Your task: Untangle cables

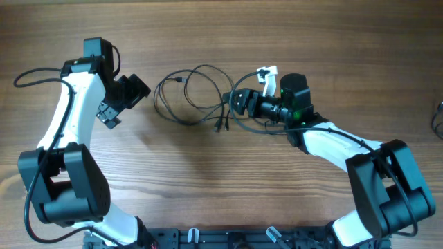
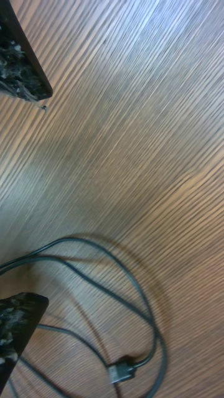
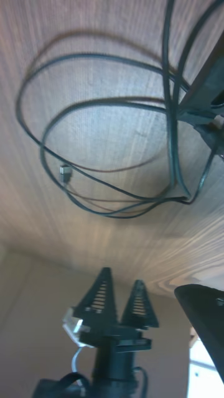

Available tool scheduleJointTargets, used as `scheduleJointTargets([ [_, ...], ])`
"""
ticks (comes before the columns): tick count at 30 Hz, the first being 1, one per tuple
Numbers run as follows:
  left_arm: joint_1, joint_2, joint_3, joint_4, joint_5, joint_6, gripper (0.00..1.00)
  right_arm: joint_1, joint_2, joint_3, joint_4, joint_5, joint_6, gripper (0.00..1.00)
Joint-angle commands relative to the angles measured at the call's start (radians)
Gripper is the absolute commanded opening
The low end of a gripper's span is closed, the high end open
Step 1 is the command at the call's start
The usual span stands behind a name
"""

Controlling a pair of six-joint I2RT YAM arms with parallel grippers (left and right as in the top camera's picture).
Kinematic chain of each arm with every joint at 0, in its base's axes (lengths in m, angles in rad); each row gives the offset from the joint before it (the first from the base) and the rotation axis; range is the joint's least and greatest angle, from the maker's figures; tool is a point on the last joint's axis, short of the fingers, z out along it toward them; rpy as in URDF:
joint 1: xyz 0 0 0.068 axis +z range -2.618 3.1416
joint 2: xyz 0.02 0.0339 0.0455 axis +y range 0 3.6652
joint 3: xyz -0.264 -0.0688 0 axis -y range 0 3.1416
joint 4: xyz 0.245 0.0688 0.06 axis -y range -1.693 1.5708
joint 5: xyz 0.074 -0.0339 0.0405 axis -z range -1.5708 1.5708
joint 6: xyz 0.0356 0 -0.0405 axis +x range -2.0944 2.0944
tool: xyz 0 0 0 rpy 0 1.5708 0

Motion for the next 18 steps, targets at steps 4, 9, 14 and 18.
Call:
scheduleJointTargets([
  [4,-0.035,-0.019,-0.003,0.019,0.035,-0.017,1.00,0.008,0.011,0.005,-0.082,0.151,0.173,0.73],
  [9,-0.062,-0.019,-0.003,0.019,0.035,-0.017,1.00,0.008,0.014,0.005,-0.147,0.350,0.385,0.75],
  [14,-0.081,-0.019,-0.003,0.029,0.035,-0.017,1.00,0.010,0.022,0.005,-0.137,0.399,0.526,0.69],
  [18,-0.082,-0.019,-0.003,0.038,0.035,-0.017,1.00,0.025,0.060,0.005,-0.090,0.408,0.647,0.68],
])
